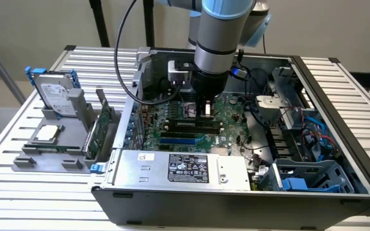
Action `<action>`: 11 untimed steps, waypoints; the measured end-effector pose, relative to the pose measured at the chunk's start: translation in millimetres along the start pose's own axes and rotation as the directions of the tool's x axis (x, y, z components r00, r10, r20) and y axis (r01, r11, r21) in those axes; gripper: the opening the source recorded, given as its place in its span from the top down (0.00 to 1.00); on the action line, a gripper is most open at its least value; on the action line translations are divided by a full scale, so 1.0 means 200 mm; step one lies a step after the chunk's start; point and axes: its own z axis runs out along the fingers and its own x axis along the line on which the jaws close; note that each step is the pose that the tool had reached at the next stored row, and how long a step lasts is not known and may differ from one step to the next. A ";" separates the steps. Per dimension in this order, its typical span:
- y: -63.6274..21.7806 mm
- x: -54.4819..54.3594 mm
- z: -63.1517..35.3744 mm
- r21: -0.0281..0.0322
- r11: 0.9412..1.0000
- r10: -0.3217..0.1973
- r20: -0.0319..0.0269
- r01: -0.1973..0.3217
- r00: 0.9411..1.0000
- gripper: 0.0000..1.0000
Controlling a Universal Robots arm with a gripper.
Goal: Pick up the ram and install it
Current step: 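Insert the ram into the slot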
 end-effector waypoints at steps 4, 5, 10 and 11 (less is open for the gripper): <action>-0.001 0.00 0.003 0.000 1.000 0.000 0.000 0.000 1.000 1.00; -0.001 0.00 0.003 0.000 1.000 0.000 0.000 0.000 1.000 1.00; -0.001 0.01 0.006 0.000 1.000 0.000 0.000 0.000 1.000 1.00; -0.001 0.01 0.007 0.000 1.000 0.000 0.000 0.000 1.000 1.00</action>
